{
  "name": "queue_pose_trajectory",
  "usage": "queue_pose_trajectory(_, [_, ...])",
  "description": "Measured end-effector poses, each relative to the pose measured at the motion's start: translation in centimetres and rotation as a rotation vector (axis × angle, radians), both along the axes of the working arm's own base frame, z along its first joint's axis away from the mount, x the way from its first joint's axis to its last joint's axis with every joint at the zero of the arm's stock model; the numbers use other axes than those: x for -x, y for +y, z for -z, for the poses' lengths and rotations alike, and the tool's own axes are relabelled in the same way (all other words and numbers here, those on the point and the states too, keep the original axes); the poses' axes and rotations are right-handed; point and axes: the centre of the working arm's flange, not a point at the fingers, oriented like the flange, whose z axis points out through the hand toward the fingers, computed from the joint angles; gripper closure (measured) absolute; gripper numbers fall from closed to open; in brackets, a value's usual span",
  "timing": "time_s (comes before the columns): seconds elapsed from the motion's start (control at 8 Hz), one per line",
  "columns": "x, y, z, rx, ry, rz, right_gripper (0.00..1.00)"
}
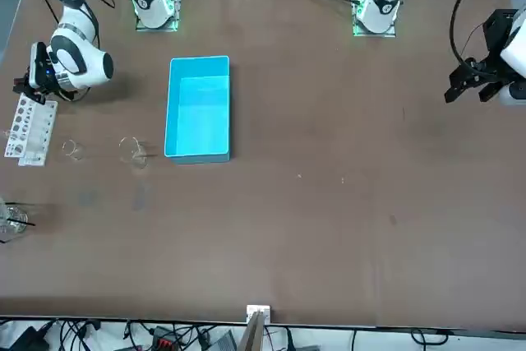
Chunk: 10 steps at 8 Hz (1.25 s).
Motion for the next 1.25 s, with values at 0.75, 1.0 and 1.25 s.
queue_pose_trajectory(0.75, [-0.2,-0.1,-1.4,0.013,-0.012,-0.003,0.95])
queue_pose_trajectory(1.0, [-0.2,-0.1,-1.8,0.016,-0.011,-0.002,0.95])
queue_pose_trajectory(1.25, [0.0,0.0,-2.2,0.018,-0.016,0.003,0.95])
